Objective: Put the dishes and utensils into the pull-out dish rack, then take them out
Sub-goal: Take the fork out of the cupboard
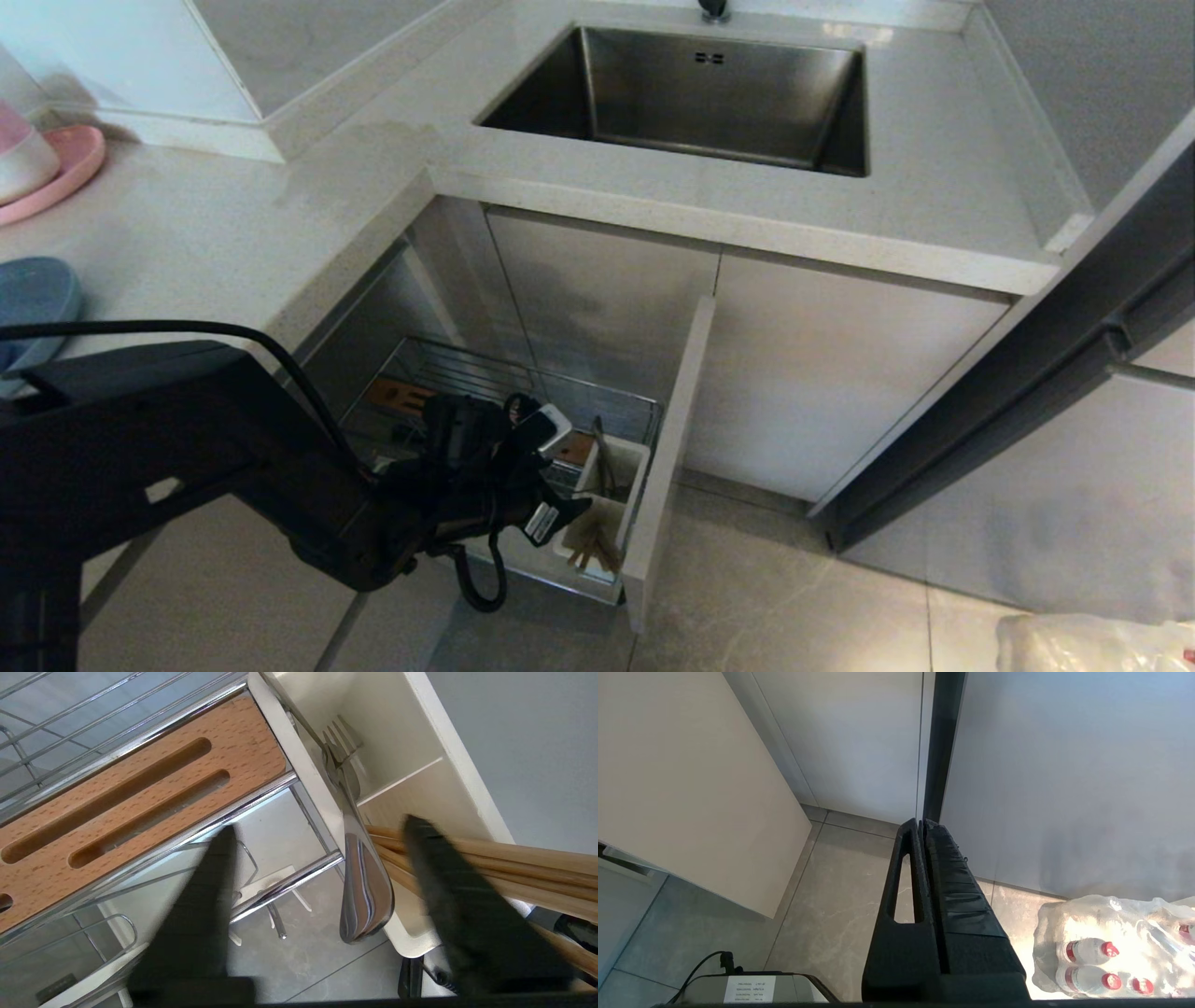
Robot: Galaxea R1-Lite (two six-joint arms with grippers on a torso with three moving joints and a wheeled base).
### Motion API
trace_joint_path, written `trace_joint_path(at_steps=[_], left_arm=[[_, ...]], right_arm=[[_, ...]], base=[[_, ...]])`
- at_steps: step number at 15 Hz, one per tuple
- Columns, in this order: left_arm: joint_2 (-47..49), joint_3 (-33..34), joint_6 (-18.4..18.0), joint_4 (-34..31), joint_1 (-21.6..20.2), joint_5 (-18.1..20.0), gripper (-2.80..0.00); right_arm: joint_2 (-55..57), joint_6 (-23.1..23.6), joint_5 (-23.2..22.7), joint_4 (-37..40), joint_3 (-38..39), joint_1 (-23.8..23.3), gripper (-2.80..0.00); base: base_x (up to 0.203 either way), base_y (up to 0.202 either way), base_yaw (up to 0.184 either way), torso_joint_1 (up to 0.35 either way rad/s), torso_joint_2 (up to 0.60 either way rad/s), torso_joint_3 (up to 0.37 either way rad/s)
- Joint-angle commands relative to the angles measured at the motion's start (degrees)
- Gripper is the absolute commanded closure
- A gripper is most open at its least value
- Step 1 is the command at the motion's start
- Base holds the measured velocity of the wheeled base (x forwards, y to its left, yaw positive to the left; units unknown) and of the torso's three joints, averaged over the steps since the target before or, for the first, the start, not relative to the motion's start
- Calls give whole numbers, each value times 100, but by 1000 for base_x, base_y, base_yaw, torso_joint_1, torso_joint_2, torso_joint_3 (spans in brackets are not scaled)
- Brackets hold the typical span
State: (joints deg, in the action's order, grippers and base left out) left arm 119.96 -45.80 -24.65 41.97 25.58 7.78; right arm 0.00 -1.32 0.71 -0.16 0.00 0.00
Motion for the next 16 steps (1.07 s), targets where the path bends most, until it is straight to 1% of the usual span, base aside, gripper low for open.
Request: trace_joint_path(at_steps=[1,13,16], left_arm=[[10,-17,-14,22,0,4,0],[-62,-8,-14,13,0,3,0],[-346,-20,-7,-2,0,-182,0]], right_arm=[[6,0,0,-2,0,0,0],[7,0,0,-2,0,0,0],[9,0,0,-2,0,0,0]], base=[[0,0,0,0,0,0],[0,0,0,0,0,0],[0,0,0,0,0,0]])
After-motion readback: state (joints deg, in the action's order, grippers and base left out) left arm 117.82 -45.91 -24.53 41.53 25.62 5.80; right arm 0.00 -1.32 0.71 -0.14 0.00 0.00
